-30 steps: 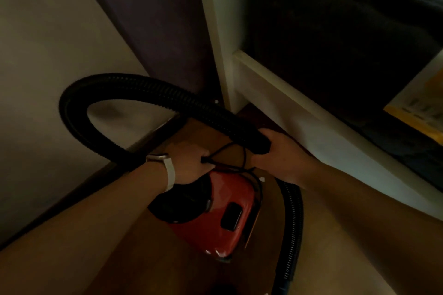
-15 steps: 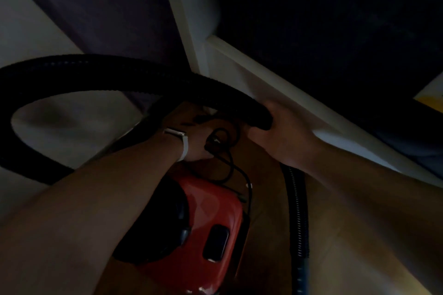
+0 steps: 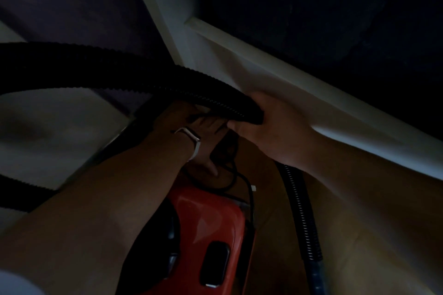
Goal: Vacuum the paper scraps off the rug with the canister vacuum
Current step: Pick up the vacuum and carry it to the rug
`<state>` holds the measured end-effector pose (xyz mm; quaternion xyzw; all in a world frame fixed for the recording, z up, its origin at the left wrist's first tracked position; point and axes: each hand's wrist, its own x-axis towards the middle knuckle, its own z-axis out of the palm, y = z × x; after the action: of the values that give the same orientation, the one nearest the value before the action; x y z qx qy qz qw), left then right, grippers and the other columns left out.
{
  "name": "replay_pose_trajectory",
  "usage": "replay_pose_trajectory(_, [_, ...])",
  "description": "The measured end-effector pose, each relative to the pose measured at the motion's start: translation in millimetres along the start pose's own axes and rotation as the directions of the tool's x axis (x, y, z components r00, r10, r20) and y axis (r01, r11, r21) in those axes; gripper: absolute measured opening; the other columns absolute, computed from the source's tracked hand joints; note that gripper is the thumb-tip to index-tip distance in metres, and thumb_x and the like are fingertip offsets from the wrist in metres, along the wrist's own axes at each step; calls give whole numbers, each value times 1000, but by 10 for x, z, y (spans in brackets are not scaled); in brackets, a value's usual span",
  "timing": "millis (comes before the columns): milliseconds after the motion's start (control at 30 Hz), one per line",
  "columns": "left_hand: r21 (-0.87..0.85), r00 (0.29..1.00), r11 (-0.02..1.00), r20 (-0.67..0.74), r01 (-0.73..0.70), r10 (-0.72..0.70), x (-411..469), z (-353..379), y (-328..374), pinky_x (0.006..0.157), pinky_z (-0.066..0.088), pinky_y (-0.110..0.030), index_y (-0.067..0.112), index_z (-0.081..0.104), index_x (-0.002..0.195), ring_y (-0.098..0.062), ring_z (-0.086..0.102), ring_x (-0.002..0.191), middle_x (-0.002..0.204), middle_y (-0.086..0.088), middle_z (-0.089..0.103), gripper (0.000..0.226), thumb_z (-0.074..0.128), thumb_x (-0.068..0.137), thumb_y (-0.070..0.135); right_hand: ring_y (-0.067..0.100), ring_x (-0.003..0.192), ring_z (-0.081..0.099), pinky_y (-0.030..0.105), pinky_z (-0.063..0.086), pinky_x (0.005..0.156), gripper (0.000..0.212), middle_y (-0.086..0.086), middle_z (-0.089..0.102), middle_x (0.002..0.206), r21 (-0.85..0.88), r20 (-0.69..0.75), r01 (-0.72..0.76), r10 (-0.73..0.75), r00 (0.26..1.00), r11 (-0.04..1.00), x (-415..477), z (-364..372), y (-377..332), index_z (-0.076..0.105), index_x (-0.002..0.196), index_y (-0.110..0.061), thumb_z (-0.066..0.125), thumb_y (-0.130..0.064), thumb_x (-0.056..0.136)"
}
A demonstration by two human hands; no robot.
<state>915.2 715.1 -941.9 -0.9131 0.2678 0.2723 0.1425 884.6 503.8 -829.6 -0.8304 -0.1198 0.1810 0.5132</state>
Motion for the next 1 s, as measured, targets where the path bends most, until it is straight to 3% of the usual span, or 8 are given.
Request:
replay_pose_trajectory(200, [-138, 991, 982, 35, 130, -126, -44, 35, 14, 119, 19, -40, 20, 17, 154, -30, 28, 142, 158, -7, 24, 115, 71, 67, 72, -16, 89, 58, 3, 47, 65, 27, -19, 64, 91, 9, 11, 17, -17, 1000, 1000, 7, 0, 26, 60, 112, -32, 73, -35, 88])
replay_pose_trajectory(400, [-257, 993, 961, 69, 106, -91, -211, -127, -36, 116, 20, -30, 30, 39, 147, -24, 35, 139, 152, 2, 37, 62, 58, 92, 50, -12, 86, 61, 5, 47, 68, 34, -20, 66, 95, -4, 13, 13, -13, 1000, 1000, 5, -21, 53, 62, 117, -32, 74, -38, 86])
replay_pose_trajectory(467, [-301, 996, 950, 13, 84, -84, -316, -235, -47, 113, 30, -29, 39, 50, 137, -22, 46, 130, 141, 6, 50, 46, 55, 92, 49, -21, 79, 57, -1, 41, 61, 31, -23, 63, 91, -13, 14, 19, -18, 1000, 1000, -35, -42, 73, 61, 115, -34, 74, -36, 87])
replay_pose_trajectory(533, [-331, 992, 935, 25, 128, -127, -466, -366, -44, 101, 42, -28, 39, 67, 106, -22, 58, 111, 120, 4, 63, 28, 49, 90, 53, -23, 75, 56, -1, 39, 58, 25, -23, 62, 87, -27, 9, -2, 2, 1000, 1000, -109, -56, 49, 59, 107, -38, 74, -37, 87])
replay_pose_trajectory(600, [-389, 986, 906, 51, 164, -156, -676, -484, -28, 85, 48, -27, 30, 60, 69, -21, 63, 88, 90, 3, 66, 37, 40, 85, 56, -15, 80, 60, 3, 42, 61, 22, -20, 66, 88, -31, 6, -27, 27, 1000, 999, -183, -101, -42, 60, 104, -40, 73, -42, 86])
replay_pose_trajectory(733, [-570, 990, 810, 56, 140, -132, -1297, -742, 94, 57, 40, -20, 10, 57, 69, -11, 49, 62, 71, 0, 57, 34, 53, 95, 31, 3, 90, 67, 25, 55, 75, 25, -13, 70, 97, -6, 61, -65, 65, 996, 998, -311, -216, -387, 62, 111, -38, 70, -44, 88])
replay_pose_trajectory(867, [-572, 969, 815, -135, 95, -207, -1894, -953, 166, 59, 44, -31, 8, 59, 83, -15, 52, 64, 75, -2, 60, 8, 59, 89, 14, 12, 86, 66, 41, 59, 75, 33, -6, 67, 95, -153, 73, -45, 57, 996, 987, -485, -321, -741, 58, 108, -30, 68, -52, 86])
replay_pose_trajectory(1000, [-470, 961, 867, -119, 167, -250, -2365, -1149, 174, 62, 49, -33, 25, 49, 72, -19, 57, 69, 73, 4, 56, 17, 56, 85, 15, 21, 83, 67, 49, 59, 73, 42, 0, 65, 95, -315, 138, -85, 134, 981, 945, -627, -452, -980, 47, 111, -33, 63, -59, 83])
